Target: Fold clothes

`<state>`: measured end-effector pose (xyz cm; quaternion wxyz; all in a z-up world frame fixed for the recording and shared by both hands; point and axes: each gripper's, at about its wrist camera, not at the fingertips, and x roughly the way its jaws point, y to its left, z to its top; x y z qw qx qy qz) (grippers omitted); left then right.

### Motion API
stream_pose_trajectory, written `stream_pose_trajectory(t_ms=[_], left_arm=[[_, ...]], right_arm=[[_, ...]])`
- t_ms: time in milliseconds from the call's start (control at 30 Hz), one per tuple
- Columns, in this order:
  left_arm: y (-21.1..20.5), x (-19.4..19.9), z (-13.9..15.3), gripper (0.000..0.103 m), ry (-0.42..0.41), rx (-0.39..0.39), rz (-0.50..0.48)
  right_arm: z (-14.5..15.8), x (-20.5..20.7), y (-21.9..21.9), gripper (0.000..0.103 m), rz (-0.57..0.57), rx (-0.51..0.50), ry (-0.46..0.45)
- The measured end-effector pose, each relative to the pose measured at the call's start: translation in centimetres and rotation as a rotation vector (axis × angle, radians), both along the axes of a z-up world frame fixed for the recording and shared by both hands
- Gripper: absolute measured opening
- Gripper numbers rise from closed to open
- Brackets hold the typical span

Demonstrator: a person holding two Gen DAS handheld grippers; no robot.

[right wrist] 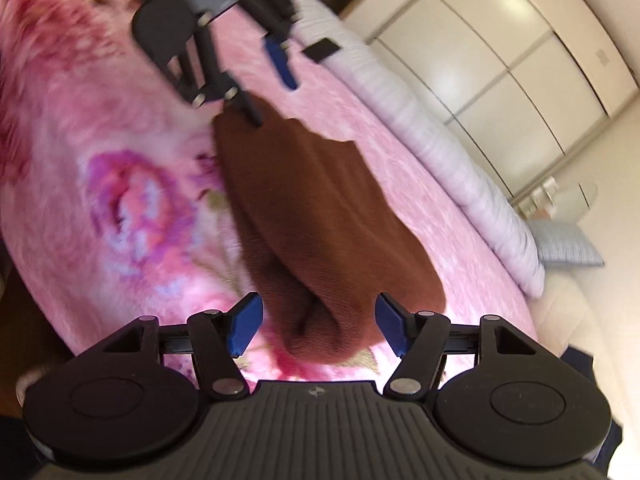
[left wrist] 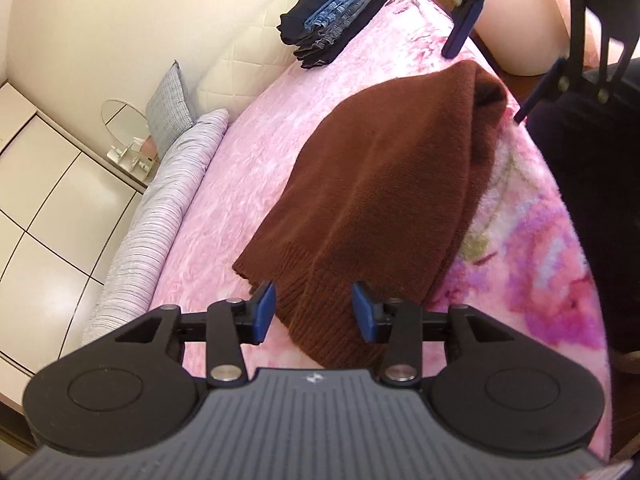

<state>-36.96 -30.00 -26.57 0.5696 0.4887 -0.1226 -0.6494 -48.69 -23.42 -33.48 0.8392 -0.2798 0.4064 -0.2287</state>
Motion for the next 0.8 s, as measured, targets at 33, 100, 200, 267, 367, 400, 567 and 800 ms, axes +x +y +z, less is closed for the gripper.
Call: stream_pose_trajectory(t_ms=[33,100,200,267,367,400,567,800], left_arm=[[0.0,-0.1,-0.3,0.038,-0.009,0.009,-0.003],[0.0,-0.2,-1.0,0.039,-0.026,0.026,-0.008],[-0.9,0.3,-1.4,0.039,0.014,0.029,0.003],[-1.3,0.4,-1.2,0.040,0.017,0.031,0.000],[-1.5,0.6,-1.0,0.044,0.017,0.035,-0.009],[-1.5,0.8,-0.9,0.046,0.018,0.033,-0.009],[0.2,0.9,0.0,0.077,-0.010,-0.028,-0.028],[2.9,-1.8,-1.2,0.088,-0.100,-0.057,-0.162]], right_arm=[[-0.3,0.5,-0.3,0.065,0.008,-0.013,0.016],[-0.7,1.4,-1.0,0.065,0.010,-0.030,0.043],[-1.6,2.7,-1.8,0.065,0.014,-0.046,0.107],[-2.1,3.2,-2.0,0.065,0.028,-0.073,0.152],[-3.3,3.7,-1.8,0.067,0.068,-0.154,0.226],[-3.4,3.9,-1.9,0.067,0.077,-0.168,0.233],[-2.1,4.4,-3.4,0.041,0.078,-0.114,0.193],[3.3,4.5,-6.3,0.035,0.044,0.065,0.047]])
